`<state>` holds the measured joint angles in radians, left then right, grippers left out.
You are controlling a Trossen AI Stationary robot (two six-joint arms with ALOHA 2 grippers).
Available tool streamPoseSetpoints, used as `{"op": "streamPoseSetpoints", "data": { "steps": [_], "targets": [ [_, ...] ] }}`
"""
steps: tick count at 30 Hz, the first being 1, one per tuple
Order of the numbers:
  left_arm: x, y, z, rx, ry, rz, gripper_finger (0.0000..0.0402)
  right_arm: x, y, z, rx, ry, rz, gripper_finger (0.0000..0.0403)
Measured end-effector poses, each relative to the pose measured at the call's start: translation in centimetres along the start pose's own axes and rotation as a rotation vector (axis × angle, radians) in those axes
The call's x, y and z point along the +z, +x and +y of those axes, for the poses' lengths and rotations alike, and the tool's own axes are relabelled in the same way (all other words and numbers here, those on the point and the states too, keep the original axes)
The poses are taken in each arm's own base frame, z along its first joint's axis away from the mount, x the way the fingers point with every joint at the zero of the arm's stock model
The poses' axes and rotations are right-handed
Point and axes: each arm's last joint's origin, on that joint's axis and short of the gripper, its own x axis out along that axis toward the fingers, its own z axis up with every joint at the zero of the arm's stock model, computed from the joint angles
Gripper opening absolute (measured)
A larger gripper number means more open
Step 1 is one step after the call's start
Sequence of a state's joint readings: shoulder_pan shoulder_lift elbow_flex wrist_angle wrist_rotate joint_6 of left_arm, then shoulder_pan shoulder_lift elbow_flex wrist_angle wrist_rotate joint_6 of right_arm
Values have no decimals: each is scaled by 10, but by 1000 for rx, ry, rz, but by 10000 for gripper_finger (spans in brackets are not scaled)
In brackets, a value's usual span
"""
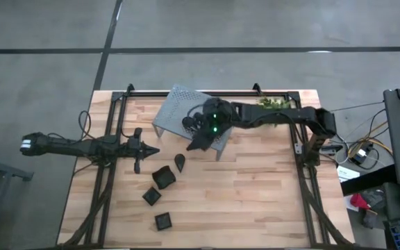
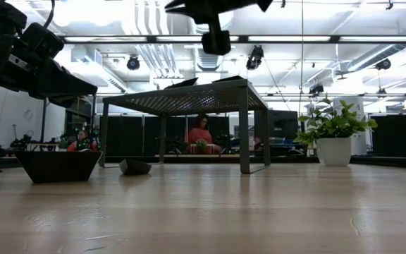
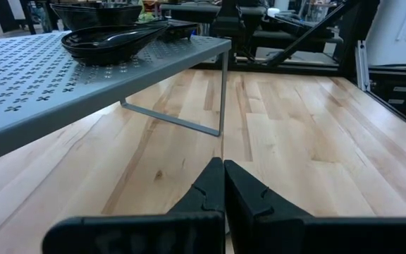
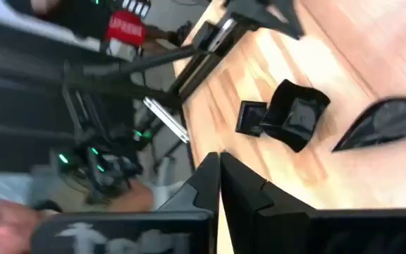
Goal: Pick & Place Mini shaped plates
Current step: Stack the distorted square plate into the distorted square plate on the shelf
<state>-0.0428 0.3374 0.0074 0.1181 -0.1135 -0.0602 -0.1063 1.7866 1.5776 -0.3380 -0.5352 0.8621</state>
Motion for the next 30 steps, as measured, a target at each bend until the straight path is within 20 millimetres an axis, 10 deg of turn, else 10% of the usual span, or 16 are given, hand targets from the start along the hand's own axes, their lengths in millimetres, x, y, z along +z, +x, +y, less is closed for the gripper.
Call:
{"op": "streamPoseSetpoints", "data": {
  "steps": [17,30],
  "targets": [
    [0,0,0,0,0,0,0,-111,18,88,-274,-819,-213,8],
    [0,0,0,0,0,4,0,-169,-17,43,-298,-972,-377,8]
  ]
}}
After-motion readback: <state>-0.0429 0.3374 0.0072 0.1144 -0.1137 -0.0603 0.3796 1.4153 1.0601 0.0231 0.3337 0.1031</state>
